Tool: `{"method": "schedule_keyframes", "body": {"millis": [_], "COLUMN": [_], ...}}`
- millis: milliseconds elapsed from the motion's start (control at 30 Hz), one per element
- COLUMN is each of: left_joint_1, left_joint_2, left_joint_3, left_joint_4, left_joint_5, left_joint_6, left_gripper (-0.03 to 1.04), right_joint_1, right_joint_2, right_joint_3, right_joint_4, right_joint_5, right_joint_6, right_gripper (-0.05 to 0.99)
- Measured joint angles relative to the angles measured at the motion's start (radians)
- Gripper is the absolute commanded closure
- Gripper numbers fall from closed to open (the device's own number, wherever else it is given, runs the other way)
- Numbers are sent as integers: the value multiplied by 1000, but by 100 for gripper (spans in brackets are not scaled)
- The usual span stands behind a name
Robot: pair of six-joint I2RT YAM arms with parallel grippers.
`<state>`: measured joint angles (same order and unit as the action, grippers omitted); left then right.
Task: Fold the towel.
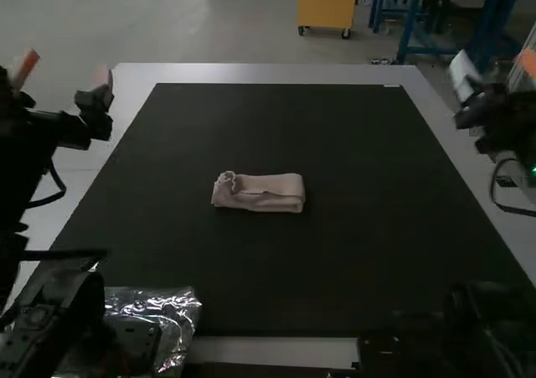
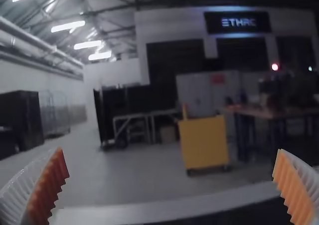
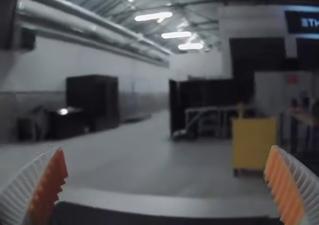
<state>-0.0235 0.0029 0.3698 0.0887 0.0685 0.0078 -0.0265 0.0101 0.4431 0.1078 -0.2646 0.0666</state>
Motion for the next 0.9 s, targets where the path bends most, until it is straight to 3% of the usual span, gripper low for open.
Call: {"method": "schedule_keyframes", "body": {"millis": [133,300,467,567,700,900], "left_joint_1": [0,0,0,0,0,0], "left_joint_2": [0,0,0,0,1,1], "left_joint_3": [-139,-271,-347,-364,-364,-364], "left_joint_4": [151,162,154,80,-71,-82], "left_joint_5": [2,6,5,-36,-85,-110], "left_joint_6": [18,21,14,9,-49,-103], "left_gripper": [4,4,4,4,4,4], "right_joint_1": [0,0,-1,-2,-2,-2], "right_joint_2": [0,0,0,0,0,0], "right_joint_3": [-182,-325,-433,-437,-437,-437], "right_joint_4": [165,180,192,47,-97,-101], "right_joint_5": [68,80,181,231,260,270], "right_joint_6": [-52,-108,-151,-165,-177,-188], "right_gripper": [2,2,2,2,2,2]}}
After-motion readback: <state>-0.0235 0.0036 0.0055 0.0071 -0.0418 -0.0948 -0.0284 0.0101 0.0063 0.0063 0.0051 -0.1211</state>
